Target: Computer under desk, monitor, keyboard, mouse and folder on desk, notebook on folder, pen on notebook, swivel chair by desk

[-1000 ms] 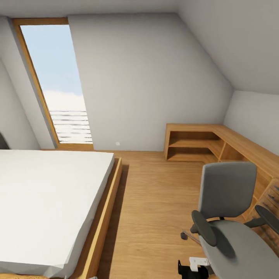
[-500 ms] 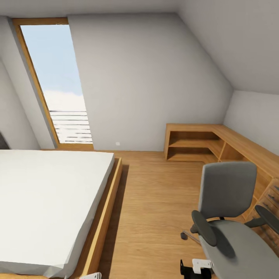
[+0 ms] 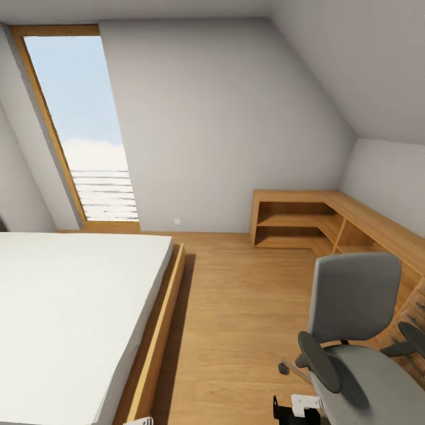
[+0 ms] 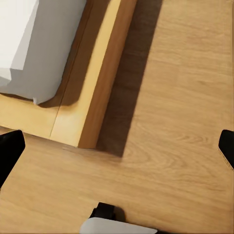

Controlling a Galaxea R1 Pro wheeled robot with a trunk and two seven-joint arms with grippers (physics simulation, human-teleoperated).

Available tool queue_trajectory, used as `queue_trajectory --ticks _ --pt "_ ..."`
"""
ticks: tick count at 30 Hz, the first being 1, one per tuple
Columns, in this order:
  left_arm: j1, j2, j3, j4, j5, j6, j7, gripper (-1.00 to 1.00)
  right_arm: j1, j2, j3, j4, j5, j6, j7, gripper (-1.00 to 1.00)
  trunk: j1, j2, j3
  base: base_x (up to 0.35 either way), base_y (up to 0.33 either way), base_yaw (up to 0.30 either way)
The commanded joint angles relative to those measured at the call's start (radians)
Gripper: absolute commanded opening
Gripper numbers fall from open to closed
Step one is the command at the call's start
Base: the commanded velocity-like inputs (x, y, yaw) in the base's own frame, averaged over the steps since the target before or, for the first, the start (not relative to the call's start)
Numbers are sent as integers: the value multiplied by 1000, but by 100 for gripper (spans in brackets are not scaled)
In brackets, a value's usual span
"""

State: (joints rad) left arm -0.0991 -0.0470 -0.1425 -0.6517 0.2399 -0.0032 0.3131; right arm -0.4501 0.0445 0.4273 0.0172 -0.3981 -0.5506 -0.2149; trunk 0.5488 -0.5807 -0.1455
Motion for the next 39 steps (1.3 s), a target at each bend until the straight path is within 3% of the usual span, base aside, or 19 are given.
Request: queue_trajectory --ticks 1,13,39 --pt "-1 1 -6 -1 10 -1 8 100 -1 1 8 2 -5 -3 -4 100 1 -1 -1 293 68 -143" --pt "-1 1 -6 0 10 -3 8 100 -2 1 10 3 -4 -2 -4 100 1 -1 7 129 17 -140" --pt "-1 1 -6 0 10 -3 6 100 -1 2 10 3 -4 -1 -4 100 1 -1 8 201 0 -7"
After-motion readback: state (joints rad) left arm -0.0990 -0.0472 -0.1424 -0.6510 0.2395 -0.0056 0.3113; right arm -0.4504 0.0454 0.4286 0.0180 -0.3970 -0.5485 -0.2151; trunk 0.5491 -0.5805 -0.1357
